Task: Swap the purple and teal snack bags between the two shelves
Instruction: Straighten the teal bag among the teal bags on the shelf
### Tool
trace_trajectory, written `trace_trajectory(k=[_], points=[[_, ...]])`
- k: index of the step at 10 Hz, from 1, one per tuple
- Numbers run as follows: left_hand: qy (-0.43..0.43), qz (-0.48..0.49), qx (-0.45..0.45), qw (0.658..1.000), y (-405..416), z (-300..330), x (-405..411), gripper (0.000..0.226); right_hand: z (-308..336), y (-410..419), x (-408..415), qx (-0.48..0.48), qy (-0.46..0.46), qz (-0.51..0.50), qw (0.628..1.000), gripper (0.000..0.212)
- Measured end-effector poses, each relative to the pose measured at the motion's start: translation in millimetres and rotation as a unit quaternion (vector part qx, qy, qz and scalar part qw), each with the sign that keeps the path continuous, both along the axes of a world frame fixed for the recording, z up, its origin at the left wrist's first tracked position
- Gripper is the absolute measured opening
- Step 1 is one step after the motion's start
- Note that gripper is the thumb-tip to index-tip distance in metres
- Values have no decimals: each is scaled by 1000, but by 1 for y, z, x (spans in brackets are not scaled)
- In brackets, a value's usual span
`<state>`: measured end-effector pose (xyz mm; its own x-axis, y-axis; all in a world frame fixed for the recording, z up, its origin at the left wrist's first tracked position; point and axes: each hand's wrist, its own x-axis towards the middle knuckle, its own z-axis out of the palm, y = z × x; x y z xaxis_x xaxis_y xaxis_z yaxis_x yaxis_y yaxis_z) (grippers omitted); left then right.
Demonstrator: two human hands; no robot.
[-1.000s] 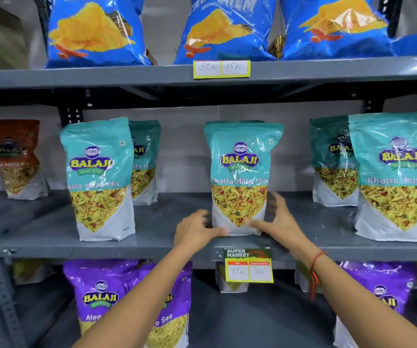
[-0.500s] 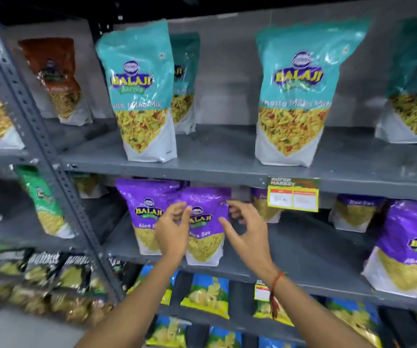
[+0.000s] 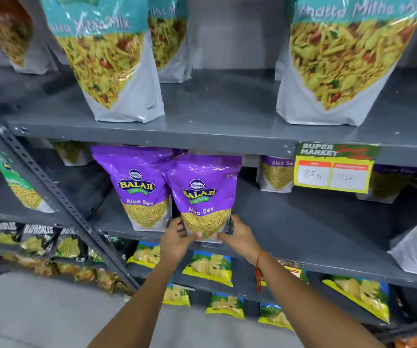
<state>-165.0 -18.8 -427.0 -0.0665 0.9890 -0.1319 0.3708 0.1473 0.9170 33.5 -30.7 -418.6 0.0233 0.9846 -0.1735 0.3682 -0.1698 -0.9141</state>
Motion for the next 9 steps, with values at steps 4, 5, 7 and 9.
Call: trace_trajectory(k=[4, 5, 7, 9], points=[[11, -88, 13, 996, -6, 0, 106, 56, 1, -33, 116, -11, -1, -96, 995, 53], [24, -102, 23, 994, -12, -2, 133, 55, 2, -41, 144, -20, -4, -112, 993, 54], [37, -94, 27, 995, -17, 1, 155, 54, 3, -48, 161, -9, 5, -116, 993, 53], [24, -80, 30, 996, -31, 7, 156, 58, 6, -61, 152, 13, 4, -138, 990, 61]])
